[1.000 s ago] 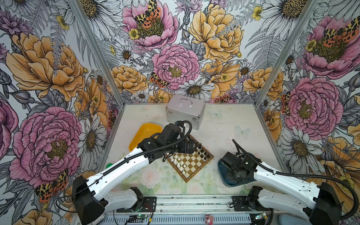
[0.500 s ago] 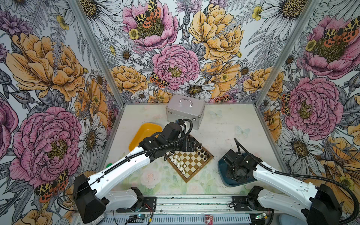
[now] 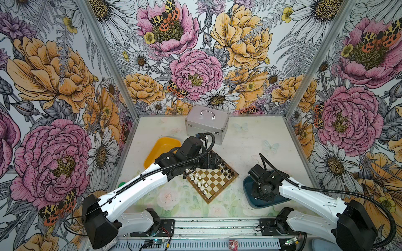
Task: Set up the chess pieces on the board
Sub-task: 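Lower the right gripper and grasp a white pawn in the teal tray, then lift the white pawn and carry it over the board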
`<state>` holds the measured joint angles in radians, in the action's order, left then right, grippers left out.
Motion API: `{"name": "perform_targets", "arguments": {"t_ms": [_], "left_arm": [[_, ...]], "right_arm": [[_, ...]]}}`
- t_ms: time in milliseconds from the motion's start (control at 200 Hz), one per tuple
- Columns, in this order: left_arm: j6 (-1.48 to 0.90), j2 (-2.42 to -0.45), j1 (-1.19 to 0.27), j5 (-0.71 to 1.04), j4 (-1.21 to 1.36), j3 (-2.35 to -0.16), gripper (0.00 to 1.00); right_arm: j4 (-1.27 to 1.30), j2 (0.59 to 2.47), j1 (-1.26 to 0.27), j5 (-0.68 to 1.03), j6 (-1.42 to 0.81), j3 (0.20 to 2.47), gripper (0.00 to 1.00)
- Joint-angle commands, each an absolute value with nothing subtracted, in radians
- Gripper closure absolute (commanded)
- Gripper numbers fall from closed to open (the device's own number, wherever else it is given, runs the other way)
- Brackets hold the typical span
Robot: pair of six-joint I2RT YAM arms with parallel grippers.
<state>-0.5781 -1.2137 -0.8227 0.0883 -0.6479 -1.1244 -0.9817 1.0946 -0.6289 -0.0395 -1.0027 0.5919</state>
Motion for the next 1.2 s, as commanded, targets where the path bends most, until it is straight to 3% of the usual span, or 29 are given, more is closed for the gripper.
{"name": "perform_targets", "arguments": {"t_ms": [0,730,941,1191], "left_arm": [[-0.587,-1.216,-0.827,0.065,-0.632,-1.153,0.01],[-0.579,-1.186,-0.812,0.060,-0.655,-1.140,0.01],[-0.558,-1.142,-0.770,0.043,-0.710,-1.124,0.01],[-0.554,-1.007,-0.621,0.079,-0.740,-1.052,0.01]], "right_arm": [[-0.963,1.097,-0.621,-0.032,-0.985,0.584,0.76],[-0.969,1.081,-0.612,-0.006,-0.974,0.594,0.92],[-1.085,1.097,-0.613,-0.063,-0.925,0.746,0.93],[-1.184,1.163,-0.621,-0.089,-0.866,0.964,0.93]]}}
